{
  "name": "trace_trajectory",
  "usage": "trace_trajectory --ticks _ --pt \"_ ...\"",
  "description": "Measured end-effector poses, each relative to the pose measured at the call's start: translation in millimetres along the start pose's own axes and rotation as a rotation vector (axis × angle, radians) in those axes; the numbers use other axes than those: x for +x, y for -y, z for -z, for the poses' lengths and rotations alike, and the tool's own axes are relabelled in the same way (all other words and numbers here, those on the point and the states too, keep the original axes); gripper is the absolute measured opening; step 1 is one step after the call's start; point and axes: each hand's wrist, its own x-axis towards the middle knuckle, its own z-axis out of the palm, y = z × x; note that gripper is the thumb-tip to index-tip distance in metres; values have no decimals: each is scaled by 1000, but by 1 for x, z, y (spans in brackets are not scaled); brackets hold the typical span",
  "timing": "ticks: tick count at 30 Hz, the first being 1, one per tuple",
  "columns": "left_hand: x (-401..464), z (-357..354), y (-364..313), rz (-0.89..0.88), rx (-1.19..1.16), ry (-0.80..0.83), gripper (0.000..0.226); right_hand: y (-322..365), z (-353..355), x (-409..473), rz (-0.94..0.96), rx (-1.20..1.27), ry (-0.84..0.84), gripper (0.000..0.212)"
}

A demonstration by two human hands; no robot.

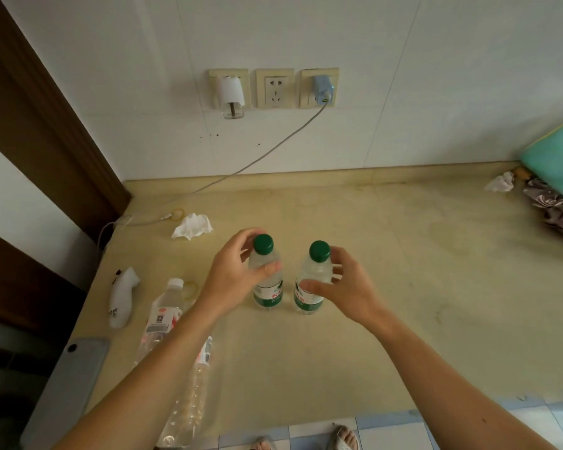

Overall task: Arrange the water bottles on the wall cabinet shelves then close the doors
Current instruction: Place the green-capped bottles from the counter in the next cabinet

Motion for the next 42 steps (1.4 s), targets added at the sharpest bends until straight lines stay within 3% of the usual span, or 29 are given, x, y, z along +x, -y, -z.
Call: trace_trajectory --ticks 3,6,10,22,30,36,42 --pt "-8 -10 23 93 -45 8 88 -19 -3 2 -87 34 62 86" --pt "-15 -22 47 176 -62 29 94 -34 -8 5 -140 98 77 81" --pt "-19 -38 70 216 -94 16 82 -46 -20 7 -134 126 69 67" --pt "-16 -43 68 163 -125 -111 62 -48 -40 -5 -76 198 -113 64" --pt "7 -28 -22 2 -266 -30 60 21 6 -27 56 275 -317 52" --pt "24 -37 -136 -273 -268 46 60 98 87 -54 264 258 -486 54" --pt "36 -52 -265 -464 -303 -16 57 177 179 -80 496 240 -595 50"
